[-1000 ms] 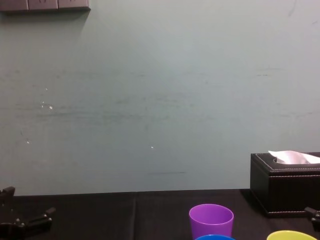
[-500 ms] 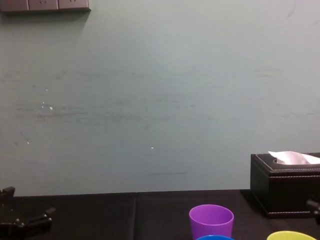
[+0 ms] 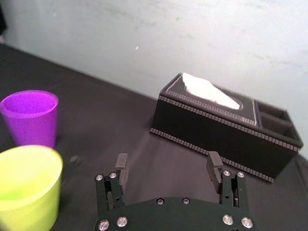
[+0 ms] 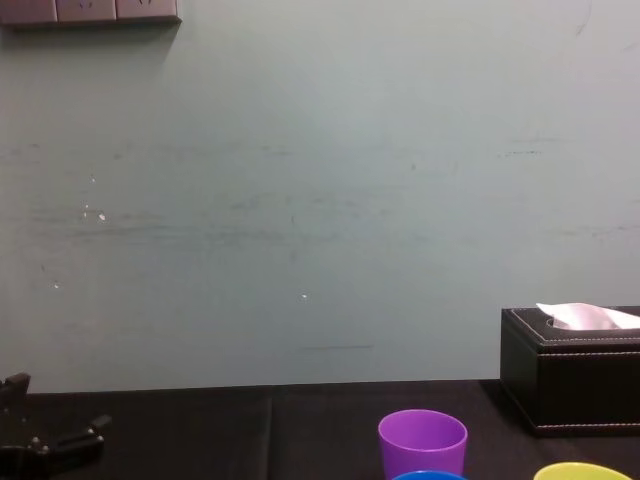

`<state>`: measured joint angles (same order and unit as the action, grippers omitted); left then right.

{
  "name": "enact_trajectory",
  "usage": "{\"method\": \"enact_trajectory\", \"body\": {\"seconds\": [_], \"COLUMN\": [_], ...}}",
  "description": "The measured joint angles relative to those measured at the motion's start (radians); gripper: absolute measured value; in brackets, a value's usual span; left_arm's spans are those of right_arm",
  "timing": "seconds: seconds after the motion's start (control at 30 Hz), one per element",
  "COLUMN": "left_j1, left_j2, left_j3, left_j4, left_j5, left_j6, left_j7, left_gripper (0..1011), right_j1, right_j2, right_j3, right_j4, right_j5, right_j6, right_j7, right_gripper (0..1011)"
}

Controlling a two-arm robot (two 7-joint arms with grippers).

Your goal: Stack the three plastic cups sequentially using one hand.

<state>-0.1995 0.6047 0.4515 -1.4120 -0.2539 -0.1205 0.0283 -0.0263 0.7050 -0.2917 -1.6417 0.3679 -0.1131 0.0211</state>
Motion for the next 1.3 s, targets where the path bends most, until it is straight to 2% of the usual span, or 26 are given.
{"method": "enact_trajectory", "body": {"seconds": [0.03,0.17,0.2,0.3,0.47,0.6,0.7,0.9,1.3], "left_j1": [0.000,0.000,0.000,0.000,0.000,0.000,0.000,0.000,0.000], "left_j2": [0.000,0.000,0.000,0.000,0.000,0.000,0.000,0.000,0.000], "left_j3": [0.000,0.000,0.000,0.000,0.000,0.000,0.000,0.000,0.000], "left_j4": [0.000,0.000,0.000,0.000,0.000,0.000,0.000,0.000,0.000], "left_j5": [0.000,0.000,0.000,0.000,0.000,0.000,0.000,0.000,0.000], "left_j6": [0.000,0.000,0.000,0.000,0.000,0.000,0.000,0.000,0.000], "left_j7": [0.000,0.000,0.000,0.000,0.000,0.000,0.000,0.000,0.000], "left_gripper": [1011,1011,1011,1011,1011,1011,1011,1011,1011], "right_j1": [-0.036,-0.113,-0.151,-0.215,-0.303,-0.330,-0.334,-0.306,-0.210], "right_j2": [0.018,0.053,0.068,0.088,0.099,0.083,0.069,0.011,-0.091], "right_j3": [0.015,0.046,0.060,0.079,0.091,0.087,0.082,0.053,0.004], "right_j4": [-0.026,-0.076,-0.097,-0.133,-0.172,-0.183,-0.183,-0.160,-0.094], "right_j5": [0.012,0.032,0.041,0.055,0.078,0.093,0.098,0.096,0.037], "right_j6": [0.005,0.011,0.011,0.009,-0.014,-0.042,-0.059,-0.077,-0.034], "right_j7": [0.007,0.020,0.027,0.045,0.086,0.117,0.133,0.161,0.162], "right_gripper": [1003,1004,1003,1002,1003,1003,1003,1003,1003]}}
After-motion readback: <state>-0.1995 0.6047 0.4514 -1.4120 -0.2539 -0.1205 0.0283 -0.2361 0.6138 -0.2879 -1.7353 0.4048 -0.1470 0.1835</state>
